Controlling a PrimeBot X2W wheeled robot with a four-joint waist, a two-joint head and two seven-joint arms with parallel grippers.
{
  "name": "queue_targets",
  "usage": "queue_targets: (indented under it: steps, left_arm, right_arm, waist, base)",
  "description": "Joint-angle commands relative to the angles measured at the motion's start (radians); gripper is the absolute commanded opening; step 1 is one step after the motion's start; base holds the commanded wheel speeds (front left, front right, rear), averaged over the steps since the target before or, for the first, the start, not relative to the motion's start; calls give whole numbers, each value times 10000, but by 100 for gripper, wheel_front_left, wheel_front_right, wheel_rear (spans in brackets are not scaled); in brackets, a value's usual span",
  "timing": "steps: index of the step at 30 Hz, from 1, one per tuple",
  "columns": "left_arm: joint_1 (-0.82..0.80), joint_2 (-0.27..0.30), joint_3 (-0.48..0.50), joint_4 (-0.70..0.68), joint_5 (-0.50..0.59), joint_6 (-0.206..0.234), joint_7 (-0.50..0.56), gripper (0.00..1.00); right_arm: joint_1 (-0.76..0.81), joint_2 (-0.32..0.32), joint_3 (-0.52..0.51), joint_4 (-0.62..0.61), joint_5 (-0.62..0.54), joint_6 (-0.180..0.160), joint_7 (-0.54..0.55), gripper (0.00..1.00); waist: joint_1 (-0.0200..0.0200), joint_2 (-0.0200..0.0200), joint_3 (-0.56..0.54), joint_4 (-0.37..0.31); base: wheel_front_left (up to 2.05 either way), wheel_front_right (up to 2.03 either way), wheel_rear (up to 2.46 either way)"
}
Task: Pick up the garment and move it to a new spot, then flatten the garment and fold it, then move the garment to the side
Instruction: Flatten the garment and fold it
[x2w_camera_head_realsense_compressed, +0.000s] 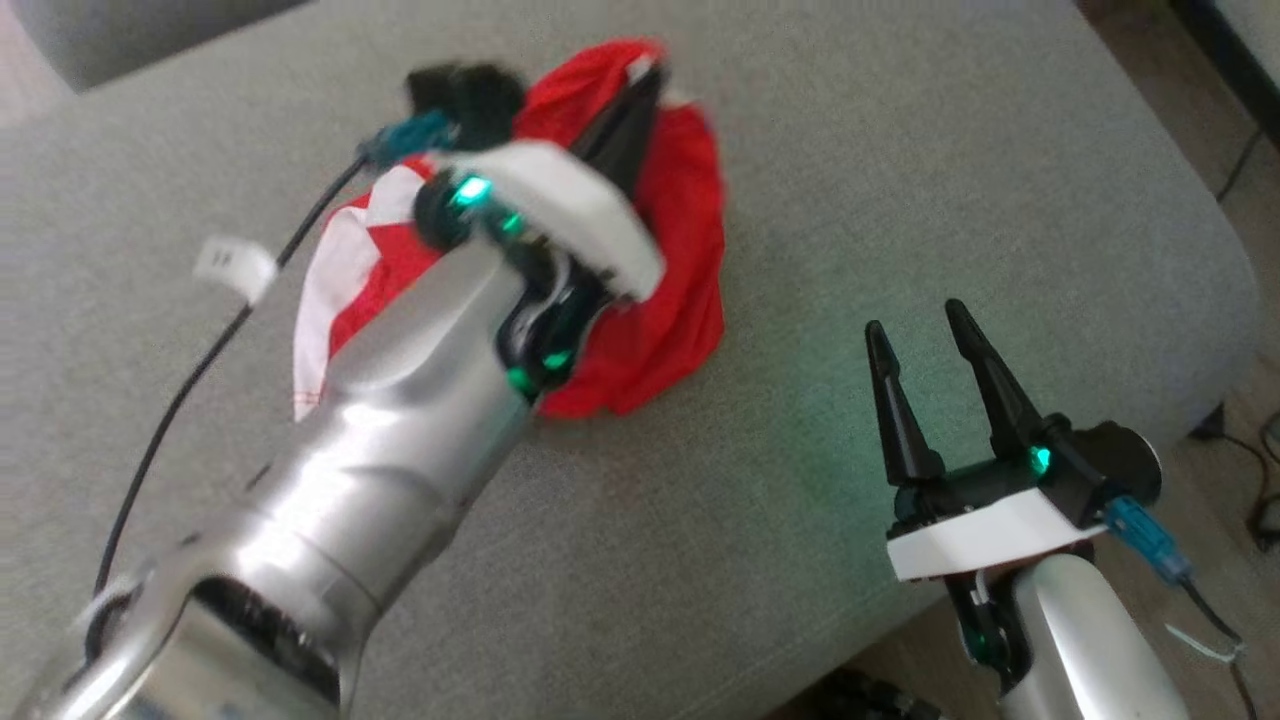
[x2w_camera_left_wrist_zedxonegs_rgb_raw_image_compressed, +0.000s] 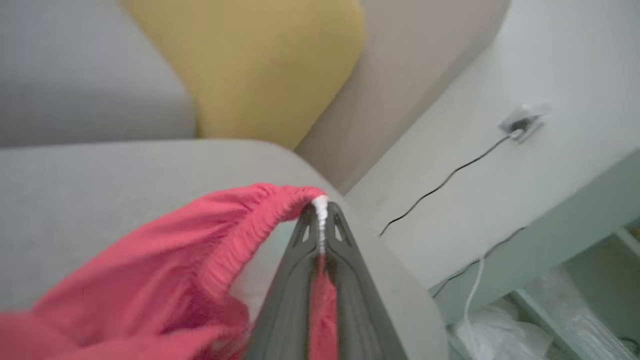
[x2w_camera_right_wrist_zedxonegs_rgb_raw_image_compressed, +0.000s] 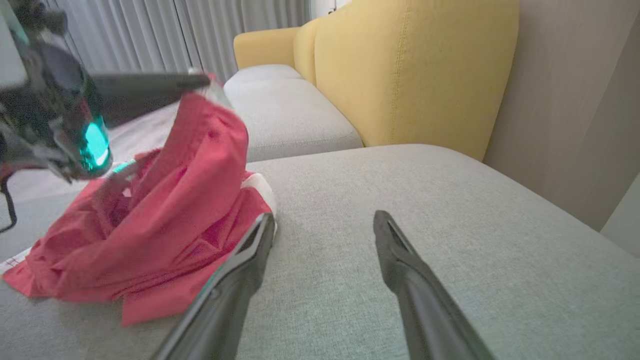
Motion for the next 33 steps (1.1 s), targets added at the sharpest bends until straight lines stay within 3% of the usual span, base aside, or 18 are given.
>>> queue_targets:
  steps: [1, 6, 10, 13, 18, 22, 28, 31, 33]
  left_arm:
    - [-913, 22, 145, -591, -91, -88, 3, 0]
    - [-1889, 22, 91, -1951, -660, -175, 431, 0]
    - [-2095, 351, 427, -3004, -1201, 72, 1136, 0]
    - [-1530, 1059, 543, -4099, -1527, 439, 1555, 0]
    - [695, 3053, -60, -5995, -1489, 978, 2043, 0]
    - [2665, 4295, -472, -6817, -1479, 1341, 1803, 0]
    - [4109, 5505, -492, -7013, -1021, 1659, 841, 0]
    - [4232, 5816, -427, -6960, -846, 1667, 619, 0]
    - [4296, 6143, -269, -6745, -664, 1683, 300, 0]
  right_arm:
    - [15, -26, 110, -242, 36, 73, -36, 100]
    - [382, -26, -194, -147, -164, 73, -36, 100]
    - [564, -26, -571, -183, -258, 73, -36, 100]
    - [626, -26, -803, -311, -255, 73, -36, 100]
    - [687, -26, -1011, -446, -341, 73, -36, 100]
    - [783, -26, -1322, -624, 3, 73, -36, 100]
    - [517, -56, -1626, -330, 1061, 73, -36, 100]
    - [254, -424, -1384, -30, 1519, 73, -36, 100]
    - [-171, -1150, -686, 494, 2349, 73, -36, 100]
  waist:
    - [0, 0, -393, 128]
    - [0, 0, -1172, 557]
    - [0, 0, -1459, 1059]
    - [0, 0, -1403, 1545]
    - [0, 0, -1147, 2308]
    - [0, 0, -881, 2913]
    - [0, 0, -622, 3511]
    - [0, 0, -541, 3697]
    - [0, 0, -470, 3895]
  base:
    - [0, 0, 0]
    - [0, 0, 0]
    - [0, 0, 0]
    - [0, 0, 0]
    - [0, 0, 0]
    - [0, 0, 0]
    - [0, 0, 0]
    - [0, 0, 0]
    - [0, 0, 0]
